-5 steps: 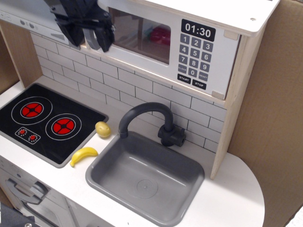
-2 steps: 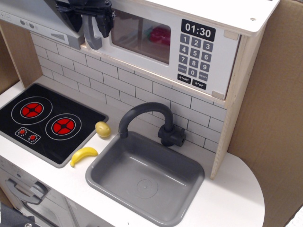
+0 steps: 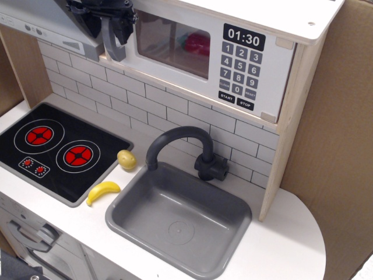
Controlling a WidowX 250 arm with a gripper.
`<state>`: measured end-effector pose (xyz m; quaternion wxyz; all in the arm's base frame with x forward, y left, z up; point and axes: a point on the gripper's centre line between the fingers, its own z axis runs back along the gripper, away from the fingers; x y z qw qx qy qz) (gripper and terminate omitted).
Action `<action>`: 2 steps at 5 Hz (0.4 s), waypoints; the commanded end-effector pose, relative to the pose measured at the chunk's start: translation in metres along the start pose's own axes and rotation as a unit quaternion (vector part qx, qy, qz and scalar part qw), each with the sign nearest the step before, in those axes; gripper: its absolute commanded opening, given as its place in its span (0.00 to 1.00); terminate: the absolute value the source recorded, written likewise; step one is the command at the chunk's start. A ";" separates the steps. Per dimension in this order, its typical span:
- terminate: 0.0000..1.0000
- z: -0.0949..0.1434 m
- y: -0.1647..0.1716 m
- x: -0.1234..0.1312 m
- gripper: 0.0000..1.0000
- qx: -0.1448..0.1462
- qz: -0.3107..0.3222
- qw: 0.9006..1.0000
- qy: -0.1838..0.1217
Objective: Open microwave
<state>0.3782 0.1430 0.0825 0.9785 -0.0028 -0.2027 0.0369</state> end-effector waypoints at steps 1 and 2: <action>0.00 0.016 0.008 0.012 0.00 0.007 -0.040 0.999 -0.022; 0.00 0.023 0.005 -0.007 0.00 0.002 -0.066 0.998 -0.022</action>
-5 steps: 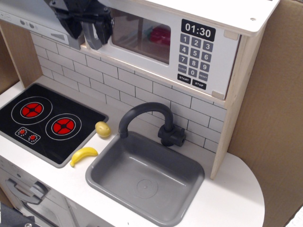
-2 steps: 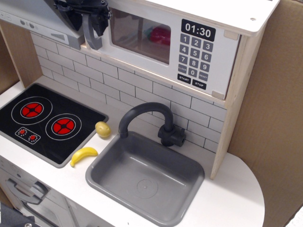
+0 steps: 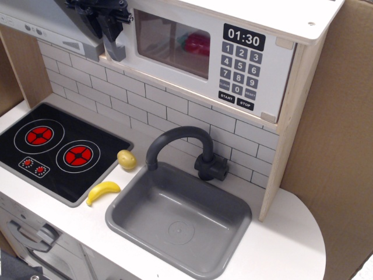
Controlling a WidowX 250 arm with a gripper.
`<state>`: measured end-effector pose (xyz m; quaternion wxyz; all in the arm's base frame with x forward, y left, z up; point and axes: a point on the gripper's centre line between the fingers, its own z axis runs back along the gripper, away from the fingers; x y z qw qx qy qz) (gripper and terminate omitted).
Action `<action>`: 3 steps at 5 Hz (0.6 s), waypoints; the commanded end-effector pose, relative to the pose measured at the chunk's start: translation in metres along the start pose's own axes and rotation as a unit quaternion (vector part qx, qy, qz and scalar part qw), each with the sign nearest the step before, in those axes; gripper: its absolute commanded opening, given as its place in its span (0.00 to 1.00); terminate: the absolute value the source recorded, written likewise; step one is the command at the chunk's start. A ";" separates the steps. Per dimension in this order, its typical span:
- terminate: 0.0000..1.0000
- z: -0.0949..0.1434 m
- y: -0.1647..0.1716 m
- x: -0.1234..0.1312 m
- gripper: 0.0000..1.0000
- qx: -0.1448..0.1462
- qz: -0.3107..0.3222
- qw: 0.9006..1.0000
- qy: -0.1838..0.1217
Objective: Open microwave
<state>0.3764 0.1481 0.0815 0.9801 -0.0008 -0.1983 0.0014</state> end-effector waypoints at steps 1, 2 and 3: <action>0.00 0.037 -0.005 -0.030 0.00 -0.006 -0.057 0.998 -0.022; 0.00 0.051 -0.010 -0.054 1.00 -0.010 -0.082 0.997 -0.010; 0.00 0.069 -0.017 -0.067 1.00 -0.057 -0.080 0.995 0.031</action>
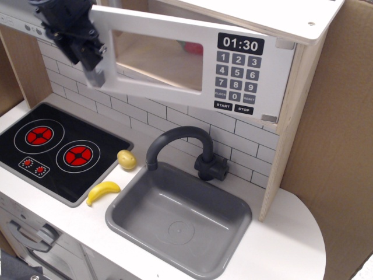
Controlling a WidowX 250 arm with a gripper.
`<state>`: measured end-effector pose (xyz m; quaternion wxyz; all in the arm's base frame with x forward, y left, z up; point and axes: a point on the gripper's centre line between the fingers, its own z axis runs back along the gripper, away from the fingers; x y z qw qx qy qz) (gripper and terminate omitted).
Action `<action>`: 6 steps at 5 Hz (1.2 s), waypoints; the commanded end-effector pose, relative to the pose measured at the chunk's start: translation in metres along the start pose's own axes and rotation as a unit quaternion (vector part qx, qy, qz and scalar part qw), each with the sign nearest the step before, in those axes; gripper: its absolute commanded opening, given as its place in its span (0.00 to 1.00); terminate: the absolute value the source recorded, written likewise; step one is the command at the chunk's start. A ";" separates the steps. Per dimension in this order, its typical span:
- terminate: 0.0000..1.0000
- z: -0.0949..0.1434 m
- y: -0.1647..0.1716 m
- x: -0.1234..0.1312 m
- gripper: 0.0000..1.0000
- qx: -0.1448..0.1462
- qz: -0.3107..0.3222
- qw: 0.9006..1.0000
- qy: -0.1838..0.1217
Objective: Open microwave
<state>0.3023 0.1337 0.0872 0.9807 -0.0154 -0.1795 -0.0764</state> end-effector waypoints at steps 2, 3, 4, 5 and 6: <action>0.00 0.078 -0.008 0.029 1.00 -0.106 0.073 0.991 0.038; 0.00 0.090 -0.006 0.065 1.00 -0.129 0.131 0.982 0.034; 0.00 0.084 0.000 0.086 1.00 -0.121 0.175 0.977 0.031; 0.00 0.062 0.007 0.092 1.00 -0.075 0.184 0.980 0.022; 0.00 0.046 0.011 0.080 1.00 -0.050 0.145 0.988 0.025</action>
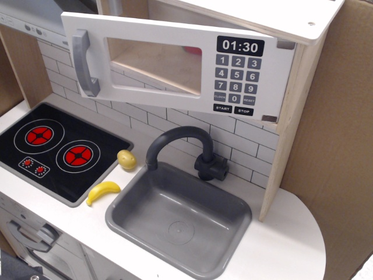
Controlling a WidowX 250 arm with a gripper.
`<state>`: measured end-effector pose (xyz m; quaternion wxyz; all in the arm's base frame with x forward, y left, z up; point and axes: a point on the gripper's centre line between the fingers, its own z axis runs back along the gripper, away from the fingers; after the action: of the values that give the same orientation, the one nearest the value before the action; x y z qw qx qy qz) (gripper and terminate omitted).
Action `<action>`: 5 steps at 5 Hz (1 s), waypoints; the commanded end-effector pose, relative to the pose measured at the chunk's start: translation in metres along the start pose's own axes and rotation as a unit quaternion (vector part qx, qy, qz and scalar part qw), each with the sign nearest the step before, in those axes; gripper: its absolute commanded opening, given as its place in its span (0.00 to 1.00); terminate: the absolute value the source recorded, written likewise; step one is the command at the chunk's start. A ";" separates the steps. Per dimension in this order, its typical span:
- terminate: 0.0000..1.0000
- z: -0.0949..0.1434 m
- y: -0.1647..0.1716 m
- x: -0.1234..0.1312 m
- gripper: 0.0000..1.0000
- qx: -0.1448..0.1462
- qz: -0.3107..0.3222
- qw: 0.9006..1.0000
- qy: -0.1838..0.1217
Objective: Open microwave
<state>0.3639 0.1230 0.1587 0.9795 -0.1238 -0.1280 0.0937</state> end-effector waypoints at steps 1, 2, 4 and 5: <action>0.00 0.001 0.019 0.000 1.00 0.029 -0.044 0.999 -0.016; 0.00 -0.009 0.022 -0.004 1.00 0.039 -0.047 0.998 -0.010; 0.00 -0.032 0.004 -0.034 1.00 0.091 -0.071 0.992 0.042; 0.00 -0.035 -0.012 -0.050 1.00 0.094 -0.083 0.989 0.073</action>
<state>0.3219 0.0808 0.0898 0.9989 -0.0357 -0.0250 0.0153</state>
